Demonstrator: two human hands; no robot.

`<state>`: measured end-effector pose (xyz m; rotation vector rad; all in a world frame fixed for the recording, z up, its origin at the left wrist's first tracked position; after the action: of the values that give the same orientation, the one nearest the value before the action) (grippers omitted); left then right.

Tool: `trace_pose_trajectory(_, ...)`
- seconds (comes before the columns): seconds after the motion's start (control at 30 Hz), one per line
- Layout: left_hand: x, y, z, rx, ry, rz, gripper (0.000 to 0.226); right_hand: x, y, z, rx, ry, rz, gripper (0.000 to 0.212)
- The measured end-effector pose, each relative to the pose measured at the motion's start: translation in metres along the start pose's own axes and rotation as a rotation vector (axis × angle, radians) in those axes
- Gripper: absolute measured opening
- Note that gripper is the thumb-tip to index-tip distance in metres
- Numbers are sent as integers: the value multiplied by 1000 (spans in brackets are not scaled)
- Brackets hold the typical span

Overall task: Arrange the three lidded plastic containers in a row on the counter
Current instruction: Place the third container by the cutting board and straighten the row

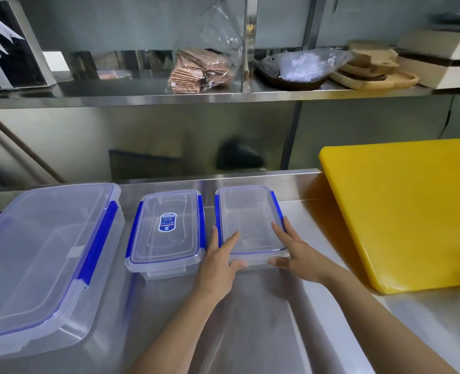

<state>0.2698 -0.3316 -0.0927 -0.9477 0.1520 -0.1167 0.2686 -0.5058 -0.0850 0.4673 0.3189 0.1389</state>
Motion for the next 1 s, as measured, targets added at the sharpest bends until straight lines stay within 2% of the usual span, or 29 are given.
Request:
trace_pose_trajectory(0.2,2,-3,-6,1,-22,-8,66,0,-8,3,-85,-25,-1,83)
trace_pose_trajectory(0.4,9,-32,-42,-115,20,-51,64,-14,-46,19,-265,-70,-93,81)
trace_pose_trajectory(0.63,21,-64,-89,-188,61,-103,60,-33,-94,41,-269,-118,-234,78)
trace_pose_trajectory(0.9,23,-81,-109,-73,92,-101,61,-45,-114,51,-238,-150,-311,74)
trace_pose_trajectory(1.0,19,-80,-104,-1,135,-110,65,-45,-107,53,-325,-141,-344,72)
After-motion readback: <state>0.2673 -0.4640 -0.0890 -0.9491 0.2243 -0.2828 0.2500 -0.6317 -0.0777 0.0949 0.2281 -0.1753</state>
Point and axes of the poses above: each hand's wrist, its own x-axis towards the middle knuckle, its own z-axis out of the back of the hand, y = z × x, the point moved 6 cm from there along x, towards the middle knuckle, and after that the axes turned 9 degrees about -x, right-handed, at the moved point
